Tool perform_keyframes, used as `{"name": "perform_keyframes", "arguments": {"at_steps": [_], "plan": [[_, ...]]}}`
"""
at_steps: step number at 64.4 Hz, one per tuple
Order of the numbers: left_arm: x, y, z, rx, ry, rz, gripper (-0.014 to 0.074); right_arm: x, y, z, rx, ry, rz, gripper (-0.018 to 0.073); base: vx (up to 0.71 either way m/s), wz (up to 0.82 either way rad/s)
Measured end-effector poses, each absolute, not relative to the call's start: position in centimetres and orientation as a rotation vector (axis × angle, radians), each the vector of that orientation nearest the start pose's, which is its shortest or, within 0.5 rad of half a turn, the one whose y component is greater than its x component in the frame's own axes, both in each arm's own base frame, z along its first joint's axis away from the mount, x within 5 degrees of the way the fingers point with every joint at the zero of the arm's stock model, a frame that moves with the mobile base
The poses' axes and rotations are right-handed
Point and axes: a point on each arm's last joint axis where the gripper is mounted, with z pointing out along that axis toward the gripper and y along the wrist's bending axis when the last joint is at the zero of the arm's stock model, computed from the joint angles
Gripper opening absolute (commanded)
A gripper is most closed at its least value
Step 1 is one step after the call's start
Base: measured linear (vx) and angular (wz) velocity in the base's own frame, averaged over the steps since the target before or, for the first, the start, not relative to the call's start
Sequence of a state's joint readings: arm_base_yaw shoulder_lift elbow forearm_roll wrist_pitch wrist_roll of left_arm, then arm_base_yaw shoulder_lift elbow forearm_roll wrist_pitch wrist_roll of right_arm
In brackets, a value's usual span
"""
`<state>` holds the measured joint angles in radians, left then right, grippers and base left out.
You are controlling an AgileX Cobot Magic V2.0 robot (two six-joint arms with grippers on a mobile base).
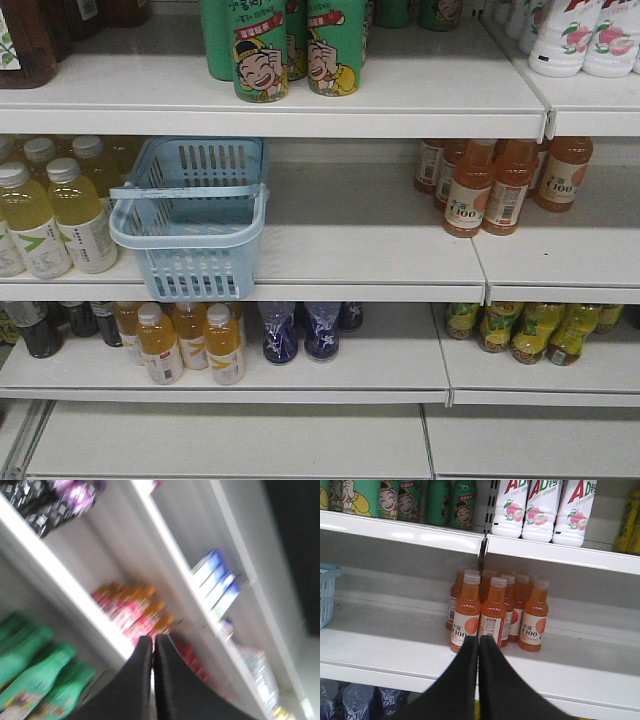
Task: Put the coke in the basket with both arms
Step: 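Drive closer and align the base with the light-blue basket, then reach the left gripper to the basket handle and grasp it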
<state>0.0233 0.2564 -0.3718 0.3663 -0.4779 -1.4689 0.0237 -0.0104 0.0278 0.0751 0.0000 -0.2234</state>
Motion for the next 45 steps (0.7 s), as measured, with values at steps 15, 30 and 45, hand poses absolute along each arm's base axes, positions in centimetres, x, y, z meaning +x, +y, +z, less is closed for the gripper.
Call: {"name": "perform_keyframes", "arguments": {"at_steps": [15, 30, 45], "plan": [[12.1, -1.8, 33.1, -0.553, 1.198, -1.138, 0.0213, 5.7, 0.1, 20.4, -0.129, 1.496, -0.100, -0.0002, 0.00, 0.00], [19.0, -2.5, 28.7, -0.655, 1.379, -1.240, 0.0454, 5.7, 0.1, 20.4, -0.129, 1.496, -0.100, -0.0002, 0.00, 0.00], [24.2, -2.6, 23.9, -0.806, 1.435, -1.340, 0.0484, 5.7, 0.1, 20.4, -0.129, 1.496, -0.100, -0.0002, 0.00, 0.00]]}}
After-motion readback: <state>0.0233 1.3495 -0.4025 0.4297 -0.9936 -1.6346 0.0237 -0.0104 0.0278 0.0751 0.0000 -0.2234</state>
